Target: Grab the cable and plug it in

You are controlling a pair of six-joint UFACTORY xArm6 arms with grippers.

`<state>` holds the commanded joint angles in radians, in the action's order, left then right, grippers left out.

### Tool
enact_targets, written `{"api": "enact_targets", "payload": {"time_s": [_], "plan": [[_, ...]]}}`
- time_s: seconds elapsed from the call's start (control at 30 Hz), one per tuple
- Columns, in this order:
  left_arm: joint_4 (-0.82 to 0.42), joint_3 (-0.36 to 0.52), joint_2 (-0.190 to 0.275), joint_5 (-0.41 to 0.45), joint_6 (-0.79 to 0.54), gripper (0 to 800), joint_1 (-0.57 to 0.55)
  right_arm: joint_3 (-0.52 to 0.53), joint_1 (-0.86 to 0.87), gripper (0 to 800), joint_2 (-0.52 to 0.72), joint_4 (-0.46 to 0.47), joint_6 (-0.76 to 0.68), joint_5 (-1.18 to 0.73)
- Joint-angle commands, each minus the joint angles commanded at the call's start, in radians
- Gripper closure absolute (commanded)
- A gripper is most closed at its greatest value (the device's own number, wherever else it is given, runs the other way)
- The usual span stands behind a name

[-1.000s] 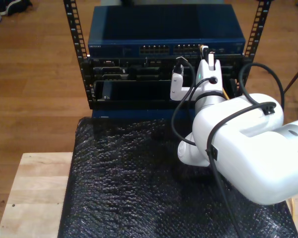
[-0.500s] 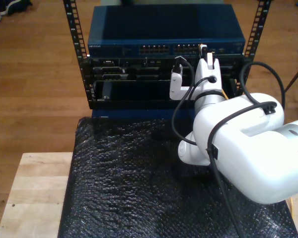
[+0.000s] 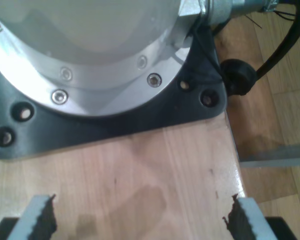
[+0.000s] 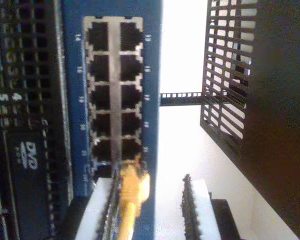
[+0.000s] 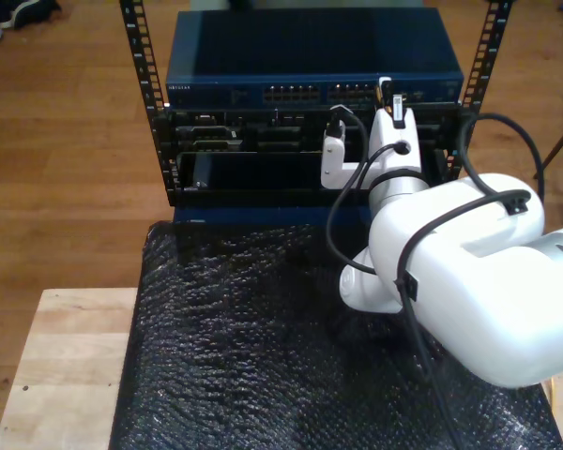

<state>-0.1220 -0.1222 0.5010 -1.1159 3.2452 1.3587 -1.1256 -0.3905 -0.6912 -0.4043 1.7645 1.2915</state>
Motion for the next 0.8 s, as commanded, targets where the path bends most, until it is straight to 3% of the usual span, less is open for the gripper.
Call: {"api": "enact_targets", "payload": {"time_s": [0.33,0.8], "plan": [[0.000,0.000,0.000,0.000,0.000,0,0.000,0.190,-0.017,405,0.157,-0.005,0.000,-0.103],[0.000,0.000,0.000,0.000,0.000,0,0.000,0.342,-0.008,333,0.413,-0.003,-0.005,-0.364]]}}
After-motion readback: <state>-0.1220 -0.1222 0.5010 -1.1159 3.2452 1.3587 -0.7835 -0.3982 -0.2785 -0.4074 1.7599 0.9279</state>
